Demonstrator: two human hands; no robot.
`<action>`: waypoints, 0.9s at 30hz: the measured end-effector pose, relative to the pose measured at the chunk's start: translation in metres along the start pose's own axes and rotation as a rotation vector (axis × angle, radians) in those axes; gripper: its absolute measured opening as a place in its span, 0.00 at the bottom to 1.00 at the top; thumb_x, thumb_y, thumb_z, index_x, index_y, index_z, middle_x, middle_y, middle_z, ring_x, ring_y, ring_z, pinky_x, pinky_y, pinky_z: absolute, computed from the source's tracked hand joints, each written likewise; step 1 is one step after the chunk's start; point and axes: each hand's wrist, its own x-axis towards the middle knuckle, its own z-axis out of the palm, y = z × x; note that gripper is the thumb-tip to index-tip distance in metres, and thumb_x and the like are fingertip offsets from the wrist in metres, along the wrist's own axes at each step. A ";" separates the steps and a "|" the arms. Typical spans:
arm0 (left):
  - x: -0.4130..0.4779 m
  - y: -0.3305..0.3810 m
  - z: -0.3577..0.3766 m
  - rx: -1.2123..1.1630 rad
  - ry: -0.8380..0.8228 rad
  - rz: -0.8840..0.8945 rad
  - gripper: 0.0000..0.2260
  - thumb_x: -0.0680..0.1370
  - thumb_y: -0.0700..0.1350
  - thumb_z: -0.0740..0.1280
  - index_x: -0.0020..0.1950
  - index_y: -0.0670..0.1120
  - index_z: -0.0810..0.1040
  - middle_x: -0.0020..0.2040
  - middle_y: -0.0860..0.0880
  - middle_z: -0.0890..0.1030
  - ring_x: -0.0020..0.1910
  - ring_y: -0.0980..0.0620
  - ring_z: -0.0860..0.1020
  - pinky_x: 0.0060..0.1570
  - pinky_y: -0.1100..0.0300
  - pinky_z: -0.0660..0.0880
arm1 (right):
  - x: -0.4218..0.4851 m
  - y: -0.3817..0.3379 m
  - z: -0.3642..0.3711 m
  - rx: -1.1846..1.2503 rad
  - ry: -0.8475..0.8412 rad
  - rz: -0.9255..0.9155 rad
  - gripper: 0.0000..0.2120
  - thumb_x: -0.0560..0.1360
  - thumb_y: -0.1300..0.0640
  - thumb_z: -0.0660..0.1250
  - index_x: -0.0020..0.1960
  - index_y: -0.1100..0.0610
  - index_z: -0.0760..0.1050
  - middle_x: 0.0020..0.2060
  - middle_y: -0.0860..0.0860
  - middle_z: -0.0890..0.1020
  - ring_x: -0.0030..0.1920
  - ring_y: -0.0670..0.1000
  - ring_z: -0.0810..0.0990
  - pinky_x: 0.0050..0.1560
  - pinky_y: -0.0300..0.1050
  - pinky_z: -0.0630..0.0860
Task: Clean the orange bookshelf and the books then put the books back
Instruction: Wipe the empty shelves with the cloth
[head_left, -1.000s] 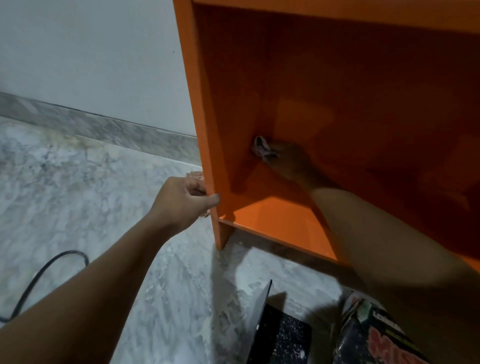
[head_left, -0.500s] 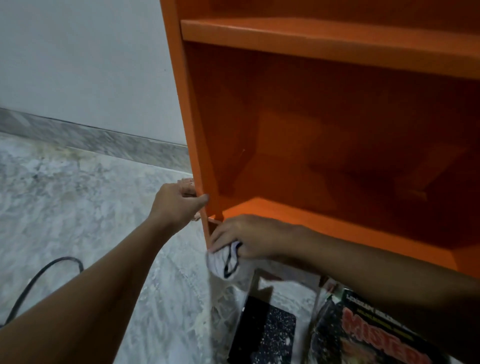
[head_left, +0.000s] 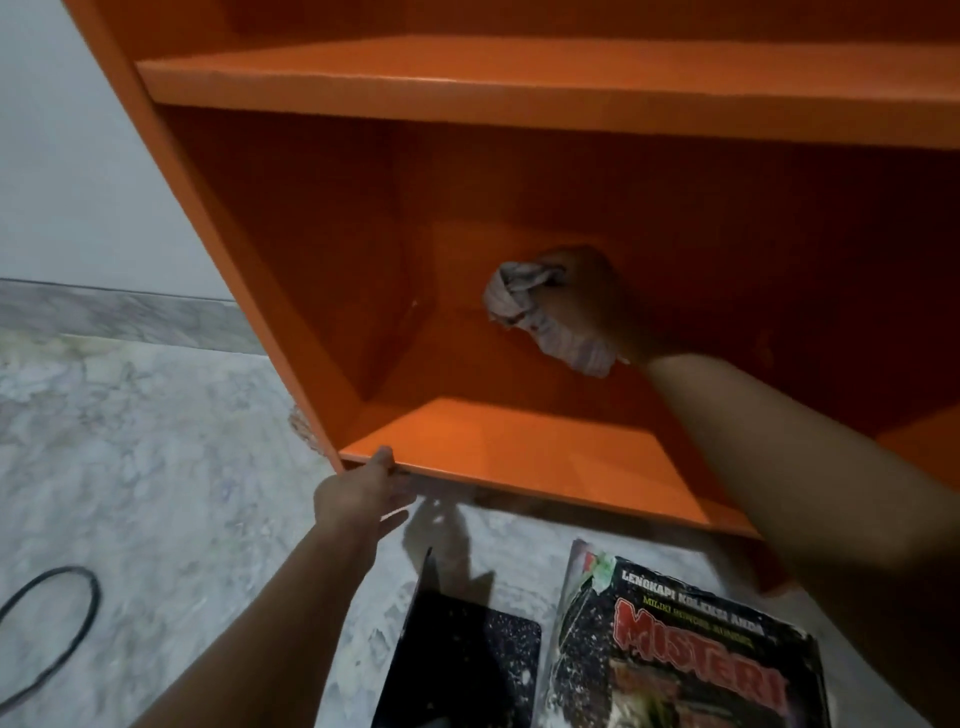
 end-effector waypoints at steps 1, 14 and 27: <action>0.000 -0.001 0.003 -0.025 -0.004 -0.013 0.13 0.79 0.46 0.68 0.55 0.38 0.77 0.43 0.39 0.83 0.43 0.43 0.83 0.39 0.50 0.79 | 0.005 0.009 0.006 0.011 0.002 0.014 0.09 0.71 0.64 0.68 0.49 0.68 0.80 0.47 0.65 0.83 0.47 0.57 0.83 0.41 0.49 0.77; -0.004 0.006 0.001 -0.006 -0.162 -0.073 0.11 0.81 0.50 0.63 0.52 0.42 0.76 0.38 0.45 0.83 0.44 0.46 0.80 0.49 0.48 0.77 | -0.099 -0.006 0.076 -0.157 -0.578 -0.263 0.30 0.75 0.67 0.58 0.70 0.39 0.70 0.69 0.49 0.74 0.67 0.54 0.71 0.65 0.52 0.71; -0.011 0.015 0.039 0.013 -0.091 -0.106 0.07 0.79 0.34 0.58 0.45 0.39 0.74 0.35 0.44 0.78 0.33 0.49 0.74 0.30 0.59 0.76 | -0.100 0.010 -0.038 0.070 -0.004 0.281 0.13 0.76 0.63 0.61 0.55 0.57 0.81 0.53 0.52 0.82 0.53 0.49 0.78 0.53 0.44 0.73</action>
